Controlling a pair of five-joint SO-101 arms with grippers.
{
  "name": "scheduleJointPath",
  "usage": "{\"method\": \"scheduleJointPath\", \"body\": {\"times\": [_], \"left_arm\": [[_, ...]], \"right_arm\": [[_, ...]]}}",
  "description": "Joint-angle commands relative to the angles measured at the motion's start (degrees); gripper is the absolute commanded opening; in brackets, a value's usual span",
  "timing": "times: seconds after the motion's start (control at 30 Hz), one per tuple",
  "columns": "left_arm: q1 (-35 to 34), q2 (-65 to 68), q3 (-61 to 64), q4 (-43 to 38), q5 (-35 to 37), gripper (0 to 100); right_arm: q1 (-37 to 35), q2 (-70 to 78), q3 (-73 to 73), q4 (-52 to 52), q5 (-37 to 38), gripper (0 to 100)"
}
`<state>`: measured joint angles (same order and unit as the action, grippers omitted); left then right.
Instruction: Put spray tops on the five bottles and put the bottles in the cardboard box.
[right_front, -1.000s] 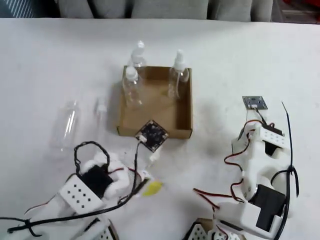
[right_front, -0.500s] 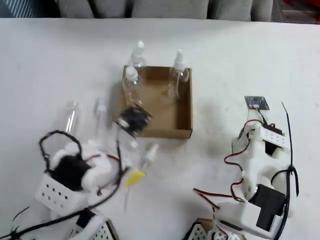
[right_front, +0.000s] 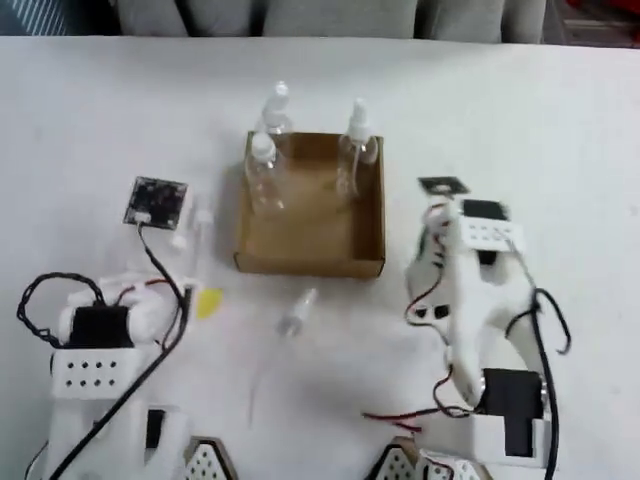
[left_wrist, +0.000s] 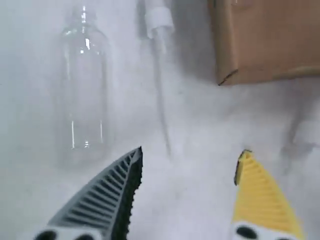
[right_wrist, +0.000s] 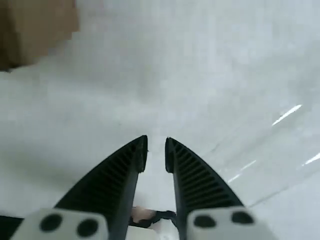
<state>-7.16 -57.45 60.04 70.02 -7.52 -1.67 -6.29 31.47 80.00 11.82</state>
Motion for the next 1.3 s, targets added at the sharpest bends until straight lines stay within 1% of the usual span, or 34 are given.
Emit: {"method": "scheduleJointPath", "body": {"times": [0.0,0.2,0.27,0.37,0.43,0.57,0.63,0.8,1.03,1.17,1.27], "left_arm": [[-3.4,-0.5,1.7,-6.1,-0.4,29],[-3.4,-0.5,2.3,-6.2,-0.4,29],[-3.4,-0.5,2.7,-6.7,-0.4,29],[-3.4,-0.5,4.4,-8.9,-0.6,29],[-3.4,-0.5,5.3,-10.5,-0.6,29],[-3.4,-0.5,5.9,-11.6,-0.7,29],[-3.4,-0.5,5.9,-11.6,-0.7,29],[-3.2,-0.5,6.0,-11.6,-0.7,29],[-3.2,-0.5,6.0,-11.6,-0.7,29],[-3.2,-0.5,6.0,-11.6,-0.7,29],[-3.2,-0.5,6.1,-11.6,-0.7,29]], "right_arm": [[-7.7,-2.6,-2.2,1.2,-3.3,3.9],[-21.7,-9.2,-2.0,-0.4,-3.9,3.9],[-26.3,-10.3,-2.0,-1.9,-5.3,3.9],[-32.5,-10.4,-1.9,-5.7,-12.0,3.9],[-35.2,-10.3,-0.7,-9.7,-15.8,4.5],[-40.8,-7.4,3.3,-18.9,-24.4,13.2],[-41.3,-5.1,4.1,-21.8,-26.1,16.2],[-38.2,-0.7,4.2,-26.3,-30.2,16.3],[-38.9,3.1,4.1,-27.9,-30.3,16.3],[-40.8,5.1,4.0,-27.9,-29.9,16.3],[-41.4,5.9,4.0,-27.6,-26.8,16.1]]}}
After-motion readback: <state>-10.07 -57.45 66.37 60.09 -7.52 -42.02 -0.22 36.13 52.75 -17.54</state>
